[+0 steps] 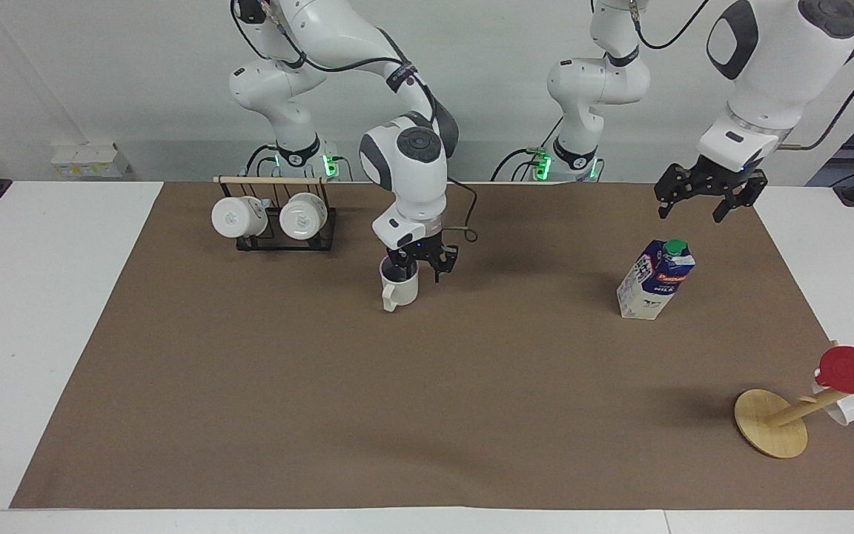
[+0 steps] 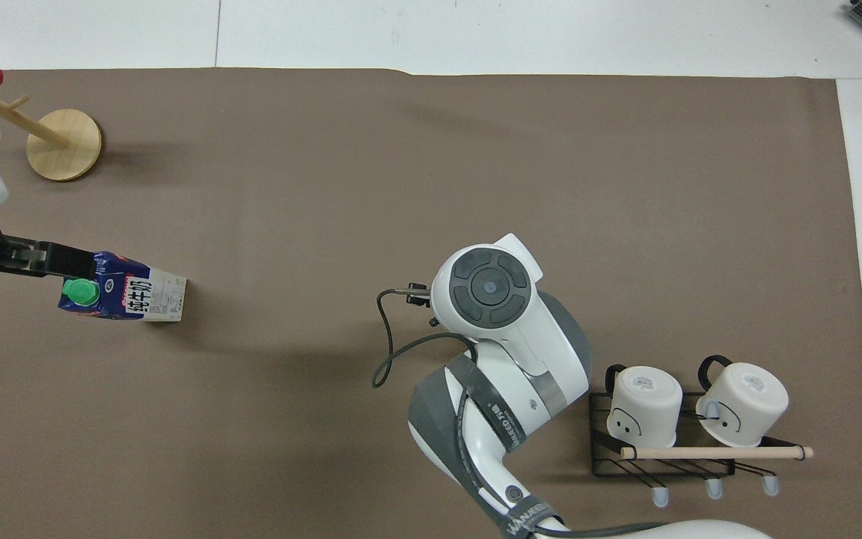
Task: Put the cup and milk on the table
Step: 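Release the mug and withdraw the right gripper while the left gripper grasps the carton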
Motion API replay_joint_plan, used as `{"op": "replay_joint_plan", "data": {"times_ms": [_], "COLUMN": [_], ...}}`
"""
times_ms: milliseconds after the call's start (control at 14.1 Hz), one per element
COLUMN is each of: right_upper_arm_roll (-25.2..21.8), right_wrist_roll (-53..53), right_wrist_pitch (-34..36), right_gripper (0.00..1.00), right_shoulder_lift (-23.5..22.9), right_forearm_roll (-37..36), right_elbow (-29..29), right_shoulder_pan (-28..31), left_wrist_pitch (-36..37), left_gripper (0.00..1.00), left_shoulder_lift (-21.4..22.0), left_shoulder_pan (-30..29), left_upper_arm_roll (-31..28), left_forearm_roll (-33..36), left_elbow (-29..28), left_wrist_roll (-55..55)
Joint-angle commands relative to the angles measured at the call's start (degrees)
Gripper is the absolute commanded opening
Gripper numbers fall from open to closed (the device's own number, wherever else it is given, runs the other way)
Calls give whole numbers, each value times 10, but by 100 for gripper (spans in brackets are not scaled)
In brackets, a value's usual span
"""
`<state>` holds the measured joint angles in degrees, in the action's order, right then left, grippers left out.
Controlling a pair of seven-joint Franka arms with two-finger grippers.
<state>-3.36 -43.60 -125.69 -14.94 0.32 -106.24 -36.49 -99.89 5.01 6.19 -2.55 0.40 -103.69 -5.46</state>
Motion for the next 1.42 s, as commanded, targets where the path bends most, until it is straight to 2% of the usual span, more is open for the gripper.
{"op": "replay_joint_plan", "data": {"times_ms": [0,427,711,1067,1209,1351], "right_upper_arm_roll": [3,-2,-2,-3,-3,-3], "right_wrist_roll": [0,49,162,240,272,294], "right_wrist_pitch": [35,73,154,223,236,271], "right_gripper": [100,100,100,100,100,100], "right_shoulder_lift": [28,90,141,193,204,198], "right_forearm_roll": [-1,-11,-1,-1,-2,-1], "right_elbow": [31,34,33,34,40,73], "right_shoulder_pan": [22,56,112,189,226,260], "left_wrist_pitch": [-44,-105,-123,-143,-150,-149], "left_gripper": [100,100,100,100,100,100], "left_shoulder_lift": [15,9,4,3,2,2], "left_shoulder_pan": [-9,-18,-19,-20,-35,-39], "left_upper_arm_roll": [-1,-1,-2,-4,-5,-5], "left_forearm_roll": [-8,-7,-7,-7,-7,-7], "left_elbow": [-44,-90,-99,-122,-125,-127], "left_wrist_roll": [-6,-12,-16,-40,-46,-70]}}
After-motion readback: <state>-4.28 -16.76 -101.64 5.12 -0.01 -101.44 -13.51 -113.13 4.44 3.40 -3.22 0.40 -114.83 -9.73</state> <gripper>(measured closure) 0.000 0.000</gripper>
